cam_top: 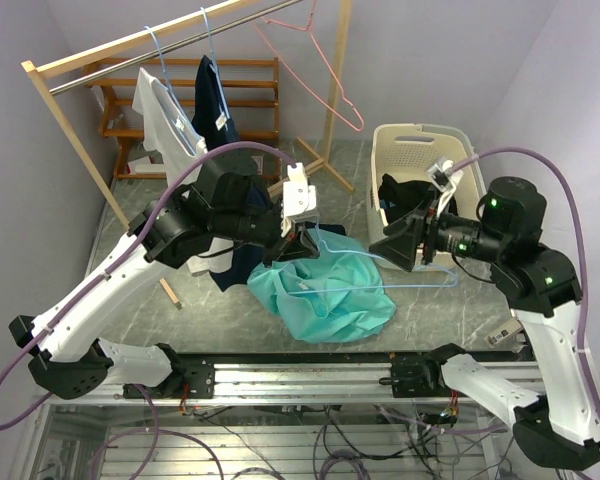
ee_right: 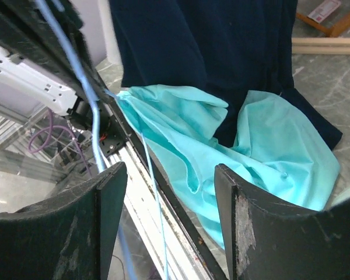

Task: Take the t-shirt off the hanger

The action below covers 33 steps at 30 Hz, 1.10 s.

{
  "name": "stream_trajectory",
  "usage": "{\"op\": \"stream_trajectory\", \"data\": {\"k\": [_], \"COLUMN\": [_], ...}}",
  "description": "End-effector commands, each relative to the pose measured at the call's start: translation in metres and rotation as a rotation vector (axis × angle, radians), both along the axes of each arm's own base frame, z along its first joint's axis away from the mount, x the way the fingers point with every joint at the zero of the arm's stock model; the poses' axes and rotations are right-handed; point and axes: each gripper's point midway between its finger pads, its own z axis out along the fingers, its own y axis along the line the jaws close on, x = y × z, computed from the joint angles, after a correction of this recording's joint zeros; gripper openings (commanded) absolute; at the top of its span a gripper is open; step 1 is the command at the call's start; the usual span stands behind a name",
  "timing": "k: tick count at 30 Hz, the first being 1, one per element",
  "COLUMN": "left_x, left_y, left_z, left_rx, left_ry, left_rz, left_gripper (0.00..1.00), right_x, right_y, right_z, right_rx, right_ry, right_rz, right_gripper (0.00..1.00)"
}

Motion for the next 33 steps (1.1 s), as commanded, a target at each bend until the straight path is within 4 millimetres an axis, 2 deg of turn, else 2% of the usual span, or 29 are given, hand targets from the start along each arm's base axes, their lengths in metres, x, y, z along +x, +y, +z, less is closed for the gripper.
{"op": "stream_trajectory", "data": {"k": [1, 5, 9, 11, 20, 21, 23, 26, 30, 33], "left_x": [-0.003, -0.001, -0.002, -0.002, -0.008, -0.007, -0.005, -0.001, 0.004, 0.006], "left_y": [-0.003, -0.006, -0.007, -0.007, -0.005, -0.005, -0.006, -0.009, -0.018, -0.022], "left_z": [0.010, 0.009, 0.007, 0.009, 0.022, 0.022, 0.024, 0.027, 0.031, 0.034], "left_rx": [-0.044, -0.045, -0.044, -0.051, -0.086, -0.086, -0.092, -0.112, -0.141, -0.157], "left_ry": [-0.020, -0.017, -0.009, -0.011, -0.016, -0.015, -0.019, -0.022, -0.018, -0.018], "left_rz": [-0.020, -0.021, -0.028, -0.026, -0.039, -0.037, -0.028, -0.012, -0.008, -0.012], "left_gripper": [0.07, 0.07, 0.07, 0.07, 0.07, 0.07, 0.07, 0.07, 0.07, 0.07], "right_x": [-0.025, -0.032, -0.039, -0.043, -0.026, -0.027, -0.030, -0.033, -0.034, -0.036], "right_y": [-0.003, -0.008, -0.014, -0.012, -0.009, -0.008, -0.005, -0.006, -0.012, -0.013], "right_z": [0.018, 0.020, 0.037, 0.039, 0.006, 0.003, -0.001, -0.005, -0.010, -0.014], "right_rx": [0.038, 0.039, 0.068, 0.072, 0.016, 0.016, 0.018, 0.015, 0.001, -0.006], "right_ry": [-0.083, -0.090, -0.158, -0.162, -0.072, -0.063, -0.045, -0.031, -0.022, -0.009], "right_rz": [0.054, 0.039, 0.009, 0.037, 0.022, 0.032, 0.055, 0.060, 0.023, 0.015], "right_gripper": [0.60, 0.57, 0.58, 0.59, 0.58, 0.55, 0.43, 0.15, 0.05, 0.03]}}
